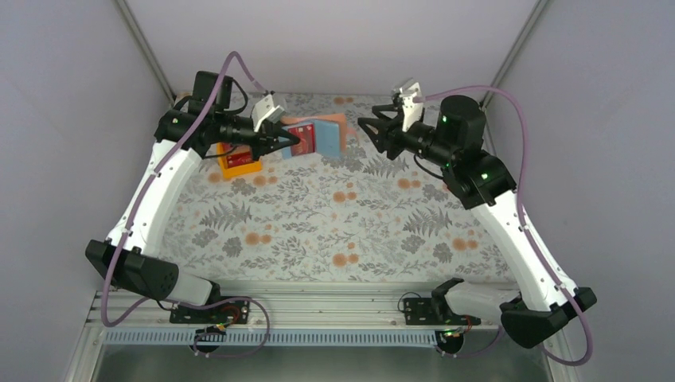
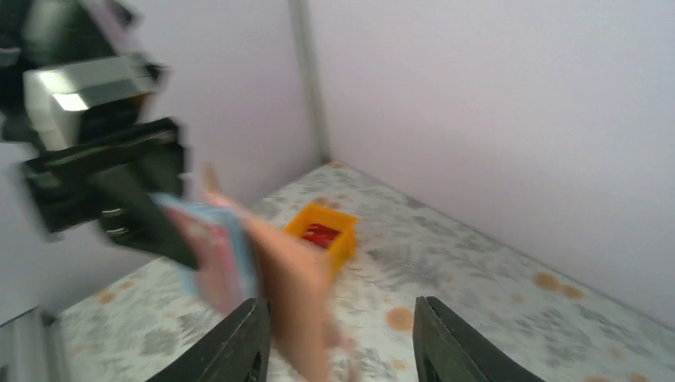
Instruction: Take the credit cards out of the card holder
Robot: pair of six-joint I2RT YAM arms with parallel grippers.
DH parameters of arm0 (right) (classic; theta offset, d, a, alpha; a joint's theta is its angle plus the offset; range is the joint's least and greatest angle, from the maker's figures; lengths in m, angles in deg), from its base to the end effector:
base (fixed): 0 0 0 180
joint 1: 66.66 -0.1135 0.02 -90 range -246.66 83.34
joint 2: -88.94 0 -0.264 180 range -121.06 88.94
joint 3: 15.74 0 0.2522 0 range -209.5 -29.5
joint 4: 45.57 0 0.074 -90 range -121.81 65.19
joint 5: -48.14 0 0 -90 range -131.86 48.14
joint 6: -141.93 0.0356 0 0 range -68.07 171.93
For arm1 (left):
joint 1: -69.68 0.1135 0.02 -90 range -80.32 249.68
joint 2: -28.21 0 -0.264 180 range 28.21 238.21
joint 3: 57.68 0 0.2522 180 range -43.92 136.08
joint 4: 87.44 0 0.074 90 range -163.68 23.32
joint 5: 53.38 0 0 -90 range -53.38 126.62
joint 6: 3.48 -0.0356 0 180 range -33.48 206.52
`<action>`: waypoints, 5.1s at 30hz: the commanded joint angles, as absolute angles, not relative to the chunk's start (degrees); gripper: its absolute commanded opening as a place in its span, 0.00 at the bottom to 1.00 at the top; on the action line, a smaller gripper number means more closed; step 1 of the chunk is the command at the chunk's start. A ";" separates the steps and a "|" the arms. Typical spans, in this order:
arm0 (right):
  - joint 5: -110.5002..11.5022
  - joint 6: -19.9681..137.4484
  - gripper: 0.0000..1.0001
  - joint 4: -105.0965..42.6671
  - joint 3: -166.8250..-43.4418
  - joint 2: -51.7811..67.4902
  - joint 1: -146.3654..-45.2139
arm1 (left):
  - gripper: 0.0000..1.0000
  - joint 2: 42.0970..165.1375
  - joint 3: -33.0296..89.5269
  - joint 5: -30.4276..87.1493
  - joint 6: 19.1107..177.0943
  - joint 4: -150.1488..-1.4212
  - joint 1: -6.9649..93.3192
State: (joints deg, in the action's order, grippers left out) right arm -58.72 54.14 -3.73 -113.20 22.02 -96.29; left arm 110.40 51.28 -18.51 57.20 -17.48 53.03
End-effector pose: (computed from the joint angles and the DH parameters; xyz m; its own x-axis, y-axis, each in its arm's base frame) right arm 0.2032 0.1275 0.4633 -0.1980 -0.0701 -0.9777 -0.7133 0.6945 0.0946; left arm 0.2581 -0.1077 0.4241 -0.2109 0.3553 -0.9107 0.9636 0.2321 -0.1326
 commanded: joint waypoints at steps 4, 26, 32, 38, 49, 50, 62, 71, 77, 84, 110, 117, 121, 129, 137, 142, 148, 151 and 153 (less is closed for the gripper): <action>-95.72 50.42 0.34 -11.50 -109.89 19.07 -100.75 | 0.02 110.32 51.53 -20.71 57.98 -19.59 53.03; -95.71 51.84 0.19 -13.48 -109.06 10.41 -101.89 | 0.02 109.76 53.85 -38.69 42.17 -7.74 53.04; -96.57 51.34 0.04 -13.68 -108.91 10.27 -102.19 | 0.02 110.02 53.67 -38.52 42.82 -8.28 53.05; -96.42 49.05 0.04 -14.08 -108.14 13.22 -101.86 | 0.24 109.96 53.04 -38.22 42.66 -8.29 53.06; -95.85 47.88 0.04 -12.04 -107.92 16.96 -98.88 | 0.26 110.02 52.70 -38.60 41.79 -7.62 53.03; -96.34 47.88 0.04 -12.11 -107.98 16.99 -98.89 | 0.26 109.99 52.75 -38.61 41.91 -7.68 53.01; -95.68 45.77 0.04 -10.05 -107.77 17.64 -98.11 | 0.02 109.99 52.35 -37.30 44.93 -9.71 53.00; -95.64 45.29 0.04 -8.34 -106.80 19.74 -95.45 | 0.02 110.12 52.40 -37.66 45.57 -10.00 53.03; -94.20 44.57 0.04 -6.66 -106.85 20.74 -93.96 | 0.02 109.86 52.25 -37.91 45.55 -9.86 53.05; -88.52 45.46 0.04 -4.70 -108.97 23.04 -91.57 | 0.02 109.62 44.66 -32.16 58.13 -19.95 53.38; -86.29 58.60 0.04 -3.85 -115.25 19.54 -88.90 | 0.75 137.21 17.51 -15.38 70.15 -39.85 51.96; -87.09 61.68 0.04 -3.50 -115.60 16.45 -88.90 | 0.83 127.59 21.64 -9.73 61.16 -31.47 55.77; -85.03 63.24 0.04 -0.89 -117.63 12.61 -88.90 | 0.87 121.51 29.87 -12.57 52.96 -21.75 56.78; -83.87 68.06 0.04 -2.01 -117.64 8.79 -88.99 | 0.87 113.48 53.76 -10.72 47.32 -11.27 56.82; -88.29 71.33 0.04 -0.84 -123.32 4.29 -89.61 | 0.89 101.35 56.07 21.03 31.15 -27.93 50.38; -88.53 72.92 0.04 -1.11 -125.77 3.51 -91.52 | 0.88 91.70 46.73 26.67 3.39 -44.10 45.75; -89.23 74.88 0.04 -2.84 -126.69 2.90 -94.17 | 0.89 79.66 21.35 20.27 -39.84 -80.40 45.13; -89.91 75.78 0.04 -3.27 -127.66 2.23 -95.52 | 0.92 77.19 12.59 4.48 -59.68 -91.10 45.11; -90.88 76.12 0.04 -3.16 -128.85 1.59 -96.59 | 0.94 76.71 9.39 -0.04 -69.67 -91.70 45.07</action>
State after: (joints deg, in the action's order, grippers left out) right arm -88.49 74.03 -1.81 -125.44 2.68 -94.43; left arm 77.88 14.84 15.54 -22.95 -75.46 45.16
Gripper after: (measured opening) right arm 0.043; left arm 0.926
